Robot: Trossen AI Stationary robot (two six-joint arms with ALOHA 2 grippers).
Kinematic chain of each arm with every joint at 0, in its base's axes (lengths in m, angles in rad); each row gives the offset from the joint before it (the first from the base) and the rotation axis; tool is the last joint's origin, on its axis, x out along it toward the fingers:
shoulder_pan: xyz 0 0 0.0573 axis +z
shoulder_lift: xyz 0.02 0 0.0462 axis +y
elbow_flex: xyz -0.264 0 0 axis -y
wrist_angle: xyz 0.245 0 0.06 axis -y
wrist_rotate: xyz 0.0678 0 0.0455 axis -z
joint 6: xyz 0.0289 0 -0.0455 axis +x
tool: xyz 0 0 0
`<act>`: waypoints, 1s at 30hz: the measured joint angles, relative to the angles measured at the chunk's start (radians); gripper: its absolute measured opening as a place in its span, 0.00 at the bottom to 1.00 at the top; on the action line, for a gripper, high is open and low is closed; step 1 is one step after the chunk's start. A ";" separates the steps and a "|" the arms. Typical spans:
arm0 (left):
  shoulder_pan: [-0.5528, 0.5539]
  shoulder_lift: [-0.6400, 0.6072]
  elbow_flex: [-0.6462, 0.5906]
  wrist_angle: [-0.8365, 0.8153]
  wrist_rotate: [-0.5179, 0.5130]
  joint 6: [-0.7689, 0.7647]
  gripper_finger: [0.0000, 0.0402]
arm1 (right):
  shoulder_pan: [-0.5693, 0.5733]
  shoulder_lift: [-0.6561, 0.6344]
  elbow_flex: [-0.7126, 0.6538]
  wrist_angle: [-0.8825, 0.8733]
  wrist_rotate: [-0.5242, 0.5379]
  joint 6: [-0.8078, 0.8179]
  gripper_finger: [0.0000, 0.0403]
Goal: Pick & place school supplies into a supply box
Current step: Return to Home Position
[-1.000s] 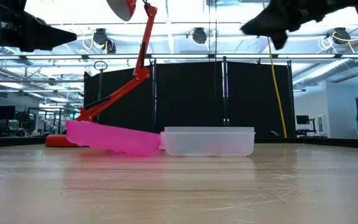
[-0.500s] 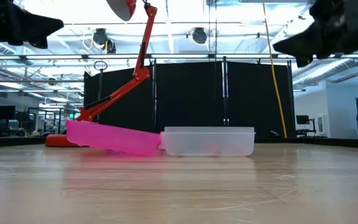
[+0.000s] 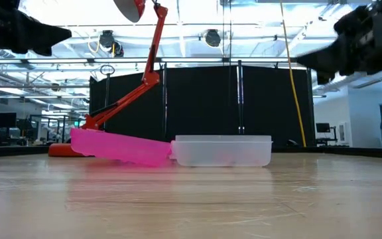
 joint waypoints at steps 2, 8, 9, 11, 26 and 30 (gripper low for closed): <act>0.008 0.000 0.000 -0.020 -0.024 0.015 0.00 | 0.000 -0.016 -0.003 -0.016 0.000 0.006 0.00; 0.020 -0.001 -0.002 -0.061 -0.065 0.024 0.00 | 0.000 -0.064 -0.004 -0.055 0.004 -0.010 0.00; 0.020 -0.001 -0.002 -0.074 -0.047 0.033 0.00 | 0.000 -0.071 -0.004 -0.077 0.004 -0.022 0.00; 0.022 -0.001 -0.015 -0.066 -0.033 0.041 0.00 | 0.000 -0.080 -0.004 -0.098 0.008 -0.039 0.00; 0.365 0.069 -0.109 0.060 0.306 -0.001 0.00 | 0.000 -0.075 -0.006 -0.162 0.054 -0.056 0.00; 0.460 0.069 -0.109 0.042 0.396 -0.047 0.00 | 0.000 -0.070 -0.007 -0.179 0.054 -0.048 0.00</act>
